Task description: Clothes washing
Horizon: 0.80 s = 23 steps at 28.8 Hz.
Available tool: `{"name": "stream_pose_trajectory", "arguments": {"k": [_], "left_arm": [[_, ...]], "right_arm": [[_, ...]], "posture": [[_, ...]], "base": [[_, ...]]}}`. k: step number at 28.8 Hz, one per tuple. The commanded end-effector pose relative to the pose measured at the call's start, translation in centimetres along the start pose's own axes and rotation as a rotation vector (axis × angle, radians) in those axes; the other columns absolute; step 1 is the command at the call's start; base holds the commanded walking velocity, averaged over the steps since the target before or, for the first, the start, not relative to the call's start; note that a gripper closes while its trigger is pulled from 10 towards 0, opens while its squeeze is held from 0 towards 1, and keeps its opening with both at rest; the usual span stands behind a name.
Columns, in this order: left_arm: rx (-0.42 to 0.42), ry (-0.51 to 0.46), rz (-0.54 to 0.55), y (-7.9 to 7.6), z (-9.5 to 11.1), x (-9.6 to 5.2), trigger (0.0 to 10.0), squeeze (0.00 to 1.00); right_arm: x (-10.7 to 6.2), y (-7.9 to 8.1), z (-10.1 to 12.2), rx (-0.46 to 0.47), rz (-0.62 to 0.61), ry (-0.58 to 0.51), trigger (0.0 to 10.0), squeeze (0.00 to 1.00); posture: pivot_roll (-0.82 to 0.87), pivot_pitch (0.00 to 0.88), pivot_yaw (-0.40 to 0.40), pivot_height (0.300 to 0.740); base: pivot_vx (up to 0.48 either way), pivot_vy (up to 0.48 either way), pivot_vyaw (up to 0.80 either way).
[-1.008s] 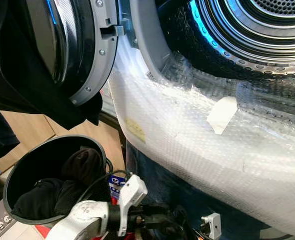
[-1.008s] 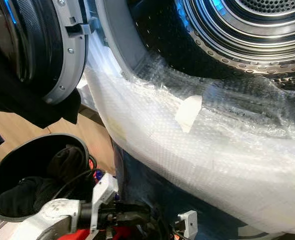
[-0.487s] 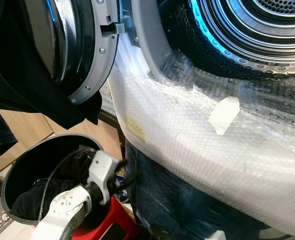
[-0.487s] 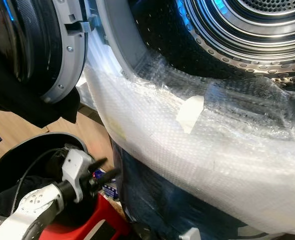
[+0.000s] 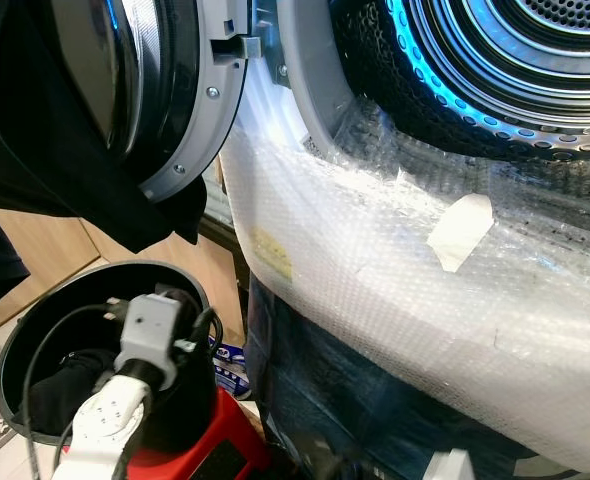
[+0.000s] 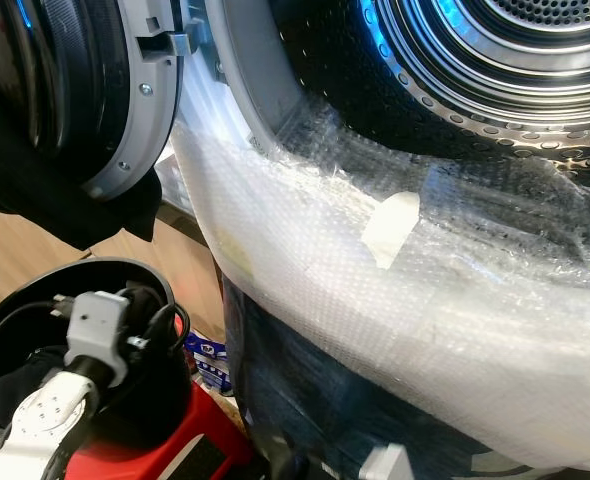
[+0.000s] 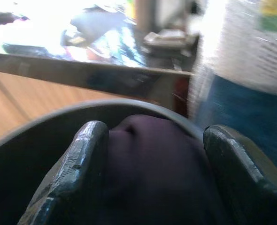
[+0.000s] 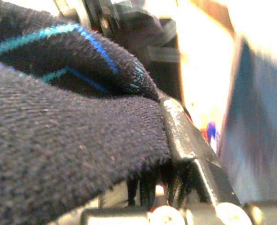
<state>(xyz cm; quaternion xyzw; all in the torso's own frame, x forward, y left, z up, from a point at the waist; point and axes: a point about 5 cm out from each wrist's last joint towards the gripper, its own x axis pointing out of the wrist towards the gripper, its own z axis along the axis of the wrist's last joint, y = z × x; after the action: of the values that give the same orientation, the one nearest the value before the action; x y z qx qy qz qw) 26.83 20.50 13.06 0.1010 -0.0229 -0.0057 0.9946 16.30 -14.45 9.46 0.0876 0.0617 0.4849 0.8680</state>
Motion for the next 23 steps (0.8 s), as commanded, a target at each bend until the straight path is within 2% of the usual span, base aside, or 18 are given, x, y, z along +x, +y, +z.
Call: {"name": "stream_pose_trajectory", "arguments": {"k": [1,3,6,8,10,12,13,15,16,17,18,19,21,23], "left_arm": [[0.039,-0.063,0.096,1.5,0.7,0.1,10.0,0.0],[0.031,-0.111,0.171,2.5,1.4,0.0,10.0,0.0],[0.086,-0.16,0.202,2.8,1.8,-0.1,10.0,0.0],[0.078,-0.159,0.192,2.4,1.5,-0.1,10.0,0.0],[0.068,-0.16,0.185,2.0,1.4,-0.1,10.0,0.0],[0.115,-0.182,0.141,1.3,1.4,0.0,10.0,0.0],[0.108,-0.18,0.147,1.3,1.2,0.0,10.0,0.0],[0.116,-0.18,0.143,1.2,0.9,-0.1,10.0,0.0],[0.124,-0.186,0.149,1.2,0.9,-0.1,10.0,0.0],[0.138,-0.196,0.154,1.1,0.9,-0.2,10.0,0.0],[0.138,-0.196,0.154,1.1,0.9,-0.2,10.0,0.0],[0.13,-0.199,0.151,0.8,0.9,-0.2,10.0,0.0],[0.117,-0.2,0.148,0.7,0.9,-0.1,10.0,0.0],[0.117,-0.201,0.143,0.2,0.8,0.0,10.0,0.0]], "right_arm": [[-0.1,0.8,2.5,-0.022,0.024,-0.06,0.0,0.0],[0.1,1.9,4.8,-0.051,0.084,-0.108,0.0,0.0],[0.7,2.5,8.5,-0.09,0.114,-0.23,0.0,0.0],[1.1,3.0,11.4,-0.128,0.175,-0.341,0.0,0.0],[1.2,3.1,13.1,-0.16,0.195,-0.394,0.0,0.0],[1.1,3.1,15.8,-0.21,0.223,-0.465,0.0,0.0],[1.0,2.9,17.6,-0.235,0.234,-0.512,0.0,0.0],[1.0,2.4,19.7,-0.255,0.222,-0.566,0.0,0.0],[1.0,2.1,20.4,-0.253,0.21,-0.589,0.0,0.0],[1.0,1.5,22.0,-0.241,0.181,-0.655,0.0,0.0],[1.0,1.5,22.0,-0.241,0.181,-0.655,0.0,0.0],[1.1,1.0,23.2,-0.25,0.147,-0.696,0.0,0.0],[1.3,0.7,24.1,-0.266,0.116,-0.719,0.0,0.0],[2.1,-0.4,25.9,-0.322,0.041,-0.742,0.0,0.0]], "posture": [[0.03,0.148,-0.01,0.74],[0.03,0.145,-0.01,0.74],[0.03,0.134,-0.014,0.74],[0.03,0.124,-0.017,0.74],[0.03,0.121,-0.018,0.74],[0.03,0.101,-0.026,0.74],[0.02,0.094,-0.028,0.74],[0.03,0.085,-0.035,0.74],[0.03,0.085,-0.035,0.74],[0.03,0.079,-0.038,0.74],[0.03,0.079,-0.038,0.74],[0.04,0.082,-0.042,0.74],[0.04,0.085,-0.043,0.74],[0.04,0.088,-0.04,0.74]], "base": [[0.0,0.0,0.0],[0.0,0.0,0.0],[0.0,0.0,0.0],[0.0,0.0,0.0],[0.0,0.0,0.0],[0.0,0.0,0.0],[0.0,0.0,0.0],[0.0,0.0,0.0],[0.0,0.0,0.0],[0.0,0.0,0.0],[0.0,0.0,0.0],[0.0,0.0,0.0],[0.0,0.0,0.0],[0.0,0.0,0.0]]}}
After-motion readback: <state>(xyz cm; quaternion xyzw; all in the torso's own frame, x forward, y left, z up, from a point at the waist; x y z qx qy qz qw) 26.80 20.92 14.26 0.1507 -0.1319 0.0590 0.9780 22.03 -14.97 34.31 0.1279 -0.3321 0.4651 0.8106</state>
